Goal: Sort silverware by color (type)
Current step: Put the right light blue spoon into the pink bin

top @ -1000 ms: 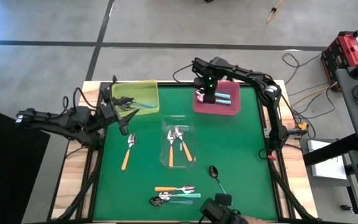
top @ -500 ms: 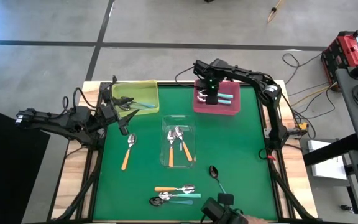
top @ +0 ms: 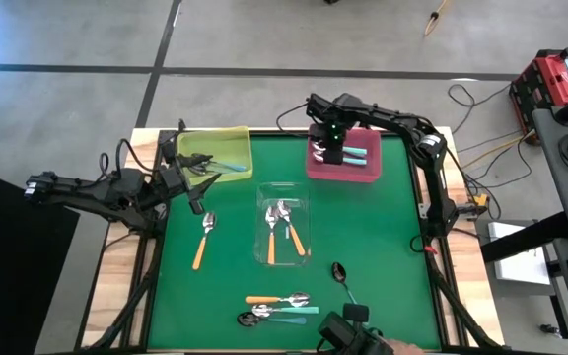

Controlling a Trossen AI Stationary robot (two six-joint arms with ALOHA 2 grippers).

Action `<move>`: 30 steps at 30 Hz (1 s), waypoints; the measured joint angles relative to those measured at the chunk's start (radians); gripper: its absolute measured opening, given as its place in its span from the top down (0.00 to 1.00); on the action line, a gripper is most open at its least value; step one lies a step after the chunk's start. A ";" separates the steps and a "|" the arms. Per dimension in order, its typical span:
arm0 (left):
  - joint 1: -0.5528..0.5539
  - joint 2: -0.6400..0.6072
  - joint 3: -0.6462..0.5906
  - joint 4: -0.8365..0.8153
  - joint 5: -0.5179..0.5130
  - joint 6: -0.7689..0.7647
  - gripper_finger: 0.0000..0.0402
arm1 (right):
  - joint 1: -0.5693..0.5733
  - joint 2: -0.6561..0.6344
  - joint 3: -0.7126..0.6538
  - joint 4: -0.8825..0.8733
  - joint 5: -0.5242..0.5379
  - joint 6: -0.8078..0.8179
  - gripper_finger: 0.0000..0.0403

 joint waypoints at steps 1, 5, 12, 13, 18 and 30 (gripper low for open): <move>0.000 0.000 0.000 0.000 0.000 0.000 0.48 | -0.001 0.000 0.000 0.000 0.000 0.000 0.96; 0.000 0.000 0.000 0.000 0.000 0.000 0.48 | -0.001 0.000 0.000 0.002 0.000 0.002 0.96; 0.000 0.000 0.000 0.000 0.000 0.000 0.48 | -0.001 0.000 -0.008 0.003 0.000 0.003 0.96; 0.000 0.000 0.000 0.000 0.000 0.000 0.48 | -0.001 0.000 -0.011 0.003 0.000 0.004 0.96; 0.000 0.000 0.000 0.000 0.000 0.000 0.48 | -0.001 0.000 -0.016 0.003 0.000 0.010 0.96; 0.000 0.000 0.000 0.000 0.000 0.000 0.48 | -0.004 0.000 -0.017 0.012 0.000 0.026 0.96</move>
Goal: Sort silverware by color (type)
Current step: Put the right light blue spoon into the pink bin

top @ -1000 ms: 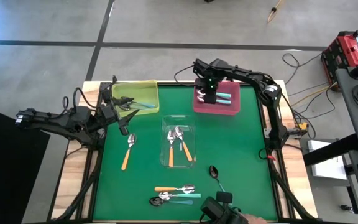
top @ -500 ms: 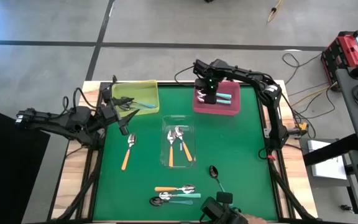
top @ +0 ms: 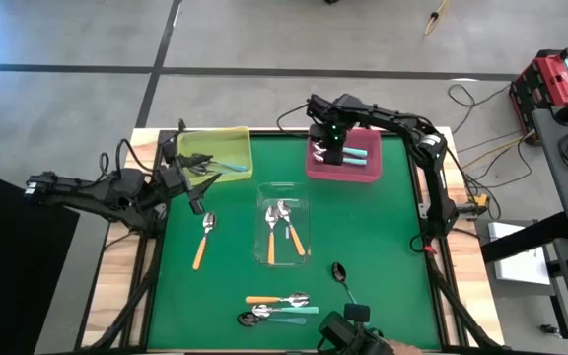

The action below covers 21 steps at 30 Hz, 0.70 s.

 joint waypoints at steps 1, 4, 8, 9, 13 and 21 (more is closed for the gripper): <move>0.000 0.000 0.000 0.000 0.000 0.000 0.48 | 0.000 0.000 0.000 0.002 0.000 0.003 0.96; 0.000 0.000 0.000 0.000 0.000 0.000 0.48 | 0.000 0.000 0.000 0.006 0.000 0.008 0.96; 0.000 0.000 0.000 0.000 0.000 0.000 0.48 | 0.000 0.000 -0.002 0.020 0.000 0.008 0.96; 0.000 0.000 0.000 0.000 0.000 0.000 0.48 | 0.000 0.000 -0.002 0.019 0.000 0.008 0.96; 0.000 0.000 0.000 0.000 0.000 0.000 0.48 | 0.000 0.000 -0.003 0.021 0.000 0.008 0.96; 0.000 0.000 0.000 0.000 0.000 0.000 0.48 | -0.006 0.000 -0.014 0.046 0.000 -0.001 0.96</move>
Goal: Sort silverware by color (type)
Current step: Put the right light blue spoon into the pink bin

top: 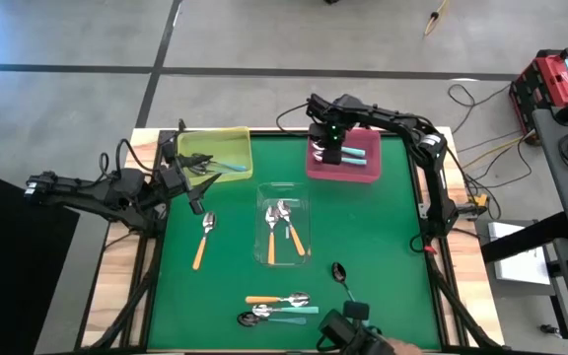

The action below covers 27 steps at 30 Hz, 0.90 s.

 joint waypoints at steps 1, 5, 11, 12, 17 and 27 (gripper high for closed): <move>0.000 0.000 0.000 0.000 0.000 0.000 0.48 | -0.001 0.000 -0.002 0.001 0.001 0.000 0.96; 0.000 0.000 0.000 0.000 0.000 0.004 0.48 | -0.013 0.000 -0.010 0.002 0.003 0.001 0.96; 0.000 0.000 0.000 0.000 0.000 0.006 0.48 | -0.024 0.000 -0.022 0.023 0.006 0.000 0.96; 0.000 0.000 0.000 0.000 0.000 0.006 0.48 | -0.025 0.000 -0.024 0.028 0.008 0.000 0.96; 0.000 0.000 0.000 0.000 0.000 0.006 0.48 | -0.025 0.000 -0.036 0.041 0.027 -0.015 0.96; 0.000 0.000 0.000 0.000 0.000 0.006 0.48 | -0.027 0.000 -0.038 0.057 0.028 -0.017 0.96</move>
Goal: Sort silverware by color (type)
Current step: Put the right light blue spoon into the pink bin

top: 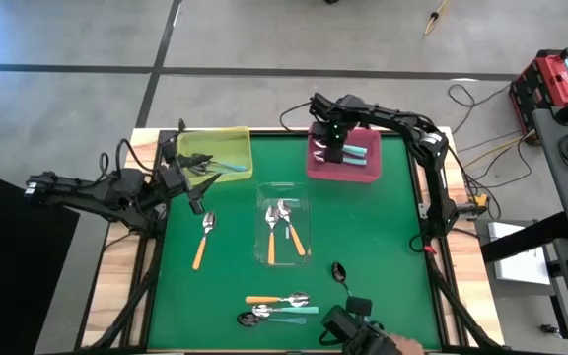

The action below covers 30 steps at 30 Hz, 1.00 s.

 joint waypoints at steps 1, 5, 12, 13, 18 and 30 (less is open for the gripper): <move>0.000 0.000 0.000 0.000 0.000 0.000 0.48 | 0.000 0.000 0.000 0.005 0.000 0.001 0.96; 0.000 0.000 0.000 0.000 0.000 0.000 0.48 | 0.000 0.000 0.000 0.016 0.000 0.001 0.96; 0.000 0.000 0.000 0.000 0.000 0.000 0.48 | 0.000 0.000 0.000 0.026 0.000 0.022 0.96; 0.000 0.000 0.000 0.000 0.000 0.000 0.48 | 0.000 0.000 -0.001 0.028 0.000 0.026 0.96; 0.000 0.000 0.000 0.000 0.000 0.000 0.48 | 0.000 0.000 -0.017 0.030 -0.002 0.027 0.96; 0.000 0.000 -0.002 -0.001 0.000 0.008 0.48 | 0.000 0.000 -0.070 0.044 -0.001 0.025 0.96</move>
